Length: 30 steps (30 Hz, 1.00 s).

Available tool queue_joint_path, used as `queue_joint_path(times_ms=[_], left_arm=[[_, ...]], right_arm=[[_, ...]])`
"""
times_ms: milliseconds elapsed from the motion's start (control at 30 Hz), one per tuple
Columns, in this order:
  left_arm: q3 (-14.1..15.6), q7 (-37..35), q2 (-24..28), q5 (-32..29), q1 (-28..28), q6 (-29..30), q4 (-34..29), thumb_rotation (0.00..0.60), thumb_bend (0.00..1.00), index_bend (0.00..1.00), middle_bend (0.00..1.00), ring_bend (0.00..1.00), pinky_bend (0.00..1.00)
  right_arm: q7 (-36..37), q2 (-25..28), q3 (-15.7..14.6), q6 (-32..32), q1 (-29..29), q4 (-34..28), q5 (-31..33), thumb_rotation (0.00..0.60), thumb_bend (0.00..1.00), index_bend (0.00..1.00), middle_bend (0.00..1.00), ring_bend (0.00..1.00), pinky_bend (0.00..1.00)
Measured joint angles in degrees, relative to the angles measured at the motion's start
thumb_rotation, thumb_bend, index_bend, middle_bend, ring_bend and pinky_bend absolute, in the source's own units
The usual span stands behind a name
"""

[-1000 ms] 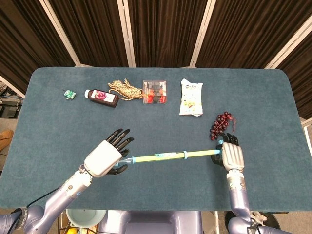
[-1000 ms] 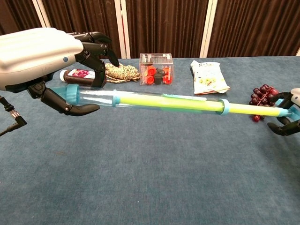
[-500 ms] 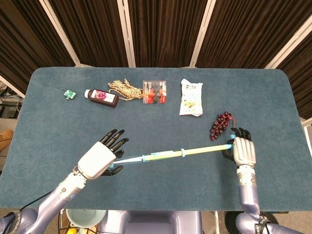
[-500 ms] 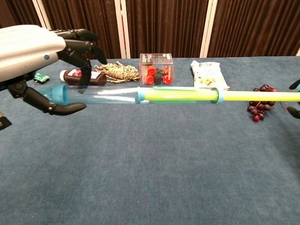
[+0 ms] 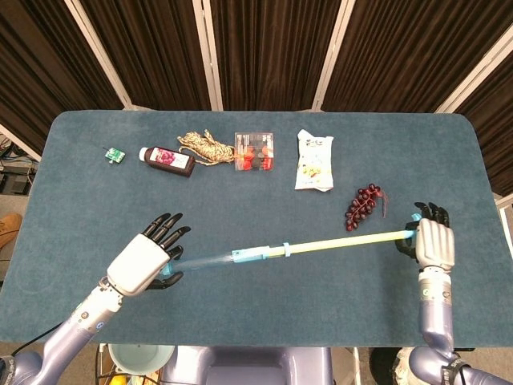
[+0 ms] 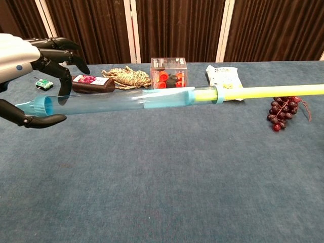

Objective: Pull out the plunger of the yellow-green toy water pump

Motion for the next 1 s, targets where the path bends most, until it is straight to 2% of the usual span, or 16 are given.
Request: queue_joint_path(times_ms=[333,700,800,900,967,1000], left_arm=[[-0.3,-0.8,-0.4,-0.4,0.6,-0.4,1.7,0.600,0.41,0.61,0.17,0.00,0.12],[-0.6,-0.6,-0.3,-0.6,0.9,-1.0,2.0,0.600,0.40,0.61,0.16,0.00,0.12],[-0.6,-0.5,-0.3,-0.5,0.9,-1.1,1.9,0.600,0.39,0.58,0.15,0.00,0.12],[-0.5,-0.4,-0.3,-0.4,1.1,-1.2,1.9,0.600,0.32,0.44,0.12,0.00,0.11],[-0.5,-0.2,-0.2,-0.4,1.1,-1.4,1.9,0.600,0.25,0.28,0.09,0.00,0.10],[-0.4,0.0,-0.1,-0.6,1.1,-1.7,1.8,0.600,0.21,0.20,0.07,0.00,0.09]], right_arm=[[1.1,2.2,0.3,-0.3,-0.5,-0.3,0.7,0.600,0.46,0.88,0.18,0.08,0.03],[0.5,2.0,0.0,0.3,-0.5,0.5,1.5,0.600,0.45,0.88,0.18,0.08,0.03],[0.2,1.8,0.0,0.9,-0.5,0.7,1.8,0.600,0.45,0.87,0.18,0.08,0.03],[0.4,1.8,0.2,0.9,-0.6,0.7,2.2,0.600,0.40,0.71,0.12,0.05,0.02],[0.5,2.0,0.2,0.5,-0.6,0.5,2.5,0.600,0.35,0.49,0.04,0.01,0.01],[0.5,2.3,0.1,0.1,-0.6,0.3,2.7,0.600,0.34,0.42,0.03,0.00,0.00]])
